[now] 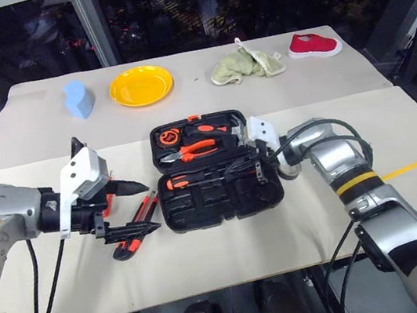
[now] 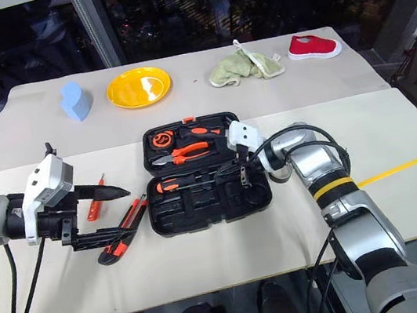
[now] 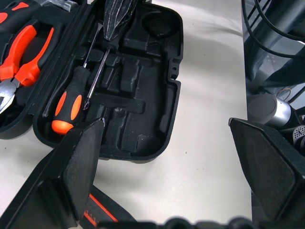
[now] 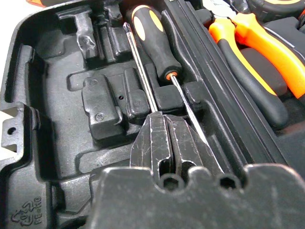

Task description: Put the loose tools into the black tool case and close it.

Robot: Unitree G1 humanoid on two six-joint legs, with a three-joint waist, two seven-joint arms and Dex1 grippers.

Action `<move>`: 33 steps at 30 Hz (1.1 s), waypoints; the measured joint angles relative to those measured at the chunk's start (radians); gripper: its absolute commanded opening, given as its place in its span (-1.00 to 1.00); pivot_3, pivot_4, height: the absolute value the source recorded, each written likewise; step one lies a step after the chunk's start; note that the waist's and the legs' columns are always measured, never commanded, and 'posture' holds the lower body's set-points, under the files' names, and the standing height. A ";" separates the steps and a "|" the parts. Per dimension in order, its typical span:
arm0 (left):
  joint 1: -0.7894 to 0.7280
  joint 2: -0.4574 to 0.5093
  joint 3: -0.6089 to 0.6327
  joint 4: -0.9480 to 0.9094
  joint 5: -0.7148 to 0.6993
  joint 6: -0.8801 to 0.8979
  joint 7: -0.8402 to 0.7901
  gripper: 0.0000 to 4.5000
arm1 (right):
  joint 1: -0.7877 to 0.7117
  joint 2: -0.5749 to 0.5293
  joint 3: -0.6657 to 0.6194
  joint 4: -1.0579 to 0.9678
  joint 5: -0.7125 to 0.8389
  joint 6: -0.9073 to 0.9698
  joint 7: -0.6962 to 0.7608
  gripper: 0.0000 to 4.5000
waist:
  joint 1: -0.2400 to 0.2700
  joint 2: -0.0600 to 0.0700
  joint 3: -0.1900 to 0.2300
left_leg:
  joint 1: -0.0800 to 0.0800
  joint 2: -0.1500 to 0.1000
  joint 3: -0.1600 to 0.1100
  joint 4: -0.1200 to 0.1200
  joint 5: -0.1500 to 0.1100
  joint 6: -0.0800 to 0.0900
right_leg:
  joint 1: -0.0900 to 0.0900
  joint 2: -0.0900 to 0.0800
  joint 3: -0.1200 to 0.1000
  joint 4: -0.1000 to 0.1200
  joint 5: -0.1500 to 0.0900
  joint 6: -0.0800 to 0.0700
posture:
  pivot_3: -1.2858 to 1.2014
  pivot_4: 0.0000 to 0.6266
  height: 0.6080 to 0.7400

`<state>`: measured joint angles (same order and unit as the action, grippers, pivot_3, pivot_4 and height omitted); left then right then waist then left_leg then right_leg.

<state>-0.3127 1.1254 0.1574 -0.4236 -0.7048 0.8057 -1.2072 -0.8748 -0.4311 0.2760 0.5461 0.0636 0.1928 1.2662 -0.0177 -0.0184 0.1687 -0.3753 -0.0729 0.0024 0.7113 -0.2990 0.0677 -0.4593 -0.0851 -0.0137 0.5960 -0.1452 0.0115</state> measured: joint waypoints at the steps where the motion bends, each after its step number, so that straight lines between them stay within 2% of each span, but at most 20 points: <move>1: 0.000 0.000 0.000 0.000 0.000 0.000 0.000 1.00 | 0.000 0.002 0.002 0.008 -0.008 -0.014 -0.010 -1.00 | 0.000 0.000 0.000 | 0.001 0.000 0.000 0.000 0.000 0.000 | 0.000 0.000 0.000 0.000 0.000 0.000 | 0.03 -0.52 1.00; 16: -0.068 -0.016 -0.063 0.026 0.022 -0.023 -0.001 1.00 | -0.042 0.006 0.066 0.035 -0.116 -0.116 -0.029 -1.00 | -0.001 0.000 0.000 | 0.005 0.000 0.000 0.000 0.000 -0.001 | 0.003 0.001 0.001 0.001 0.000 0.000 | 0.03 -0.52 1.00; 20: -0.074 -0.033 -0.082 0.045 0.034 -0.037 0.000 1.00 | -0.017 0.010 0.004 -0.038 -0.030 0.037 -0.022 -1.00 | 0.000 0.000 0.000 | 0.002 0.000 0.000 0.000 0.000 -0.001 | 0.001 0.001 0.001 0.001 0.000 -0.001 | 0.03 -0.52 1.00; 23: -0.082 -0.069 -0.083 0.055 0.034 -0.037 0.027 1.00 | 0.022 -0.020 -0.118 -0.251 0.122 0.239 -0.034 -1.00 | 0.006 0.001 0.000 | -0.005 0.000 -0.001 0.000 0.000 0.000 | -0.004 0.000 0.000 0.001 0.001 -0.001 | 0.03 -0.52 1.00; 26: -0.056 -0.098 -0.053 0.078 0.036 -0.029 0.096 1.00 | 0.078 -0.115 -0.258 -0.523 0.282 0.452 -0.054 -0.69 | 0.014 0.001 0.000 | -0.009 0.000 -0.004 0.000 0.000 0.000 | -0.007 0.001 -0.002 0.002 0.001 -0.001 | 0.03 -0.52 1.00; 28: 0.010 -0.097 0.022 0.087 0.034 0.004 0.136 1.00 | 0.158 -0.194 -0.336 -0.690 0.389 0.572 -0.050 -0.39 | 0.016 0.001 0.000 | -0.009 0.001 -0.004 -0.001 0.000 0.001 | -0.007 0.001 -0.002 0.002 0.001 -0.001 | 0.03 -0.52 1.00; 31: 0.181 -0.084 0.171 0.067 0.036 0.052 0.177 1.00 | 0.270 -0.256 -0.392 -0.850 0.534 0.691 -0.044 0.10 | 0.001 0.001 0.000 | -0.009 0.002 -0.002 -0.002 -0.001 0.002 | -0.009 0.000 0.001 0.001 0.001 -0.001 | 0.03 -0.52 1.00; 33: 0.354 -0.091 0.320 0.021 0.050 0.084 0.199 1.00 | 0.296 -0.270 -0.410 -0.916 0.600 0.723 -0.053 0.38 | -0.011 0.001 0.000 | -0.009 0.001 -0.001 -0.002 -0.001 0.001 | -0.010 -0.001 0.002 0.000 0.001 -0.001 | 0.03 -0.52 1.00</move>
<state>0.0410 1.0342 0.4776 -0.4030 -0.6551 0.8896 -1.0079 -0.5788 -0.7015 -0.1340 -0.3702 0.6640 0.9161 1.2136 -0.0288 -0.0176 0.1689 -0.3841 -0.0714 0.0011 0.7095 -0.3003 0.0689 -0.4696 -0.0864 -0.0116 0.5959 -0.1446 0.0109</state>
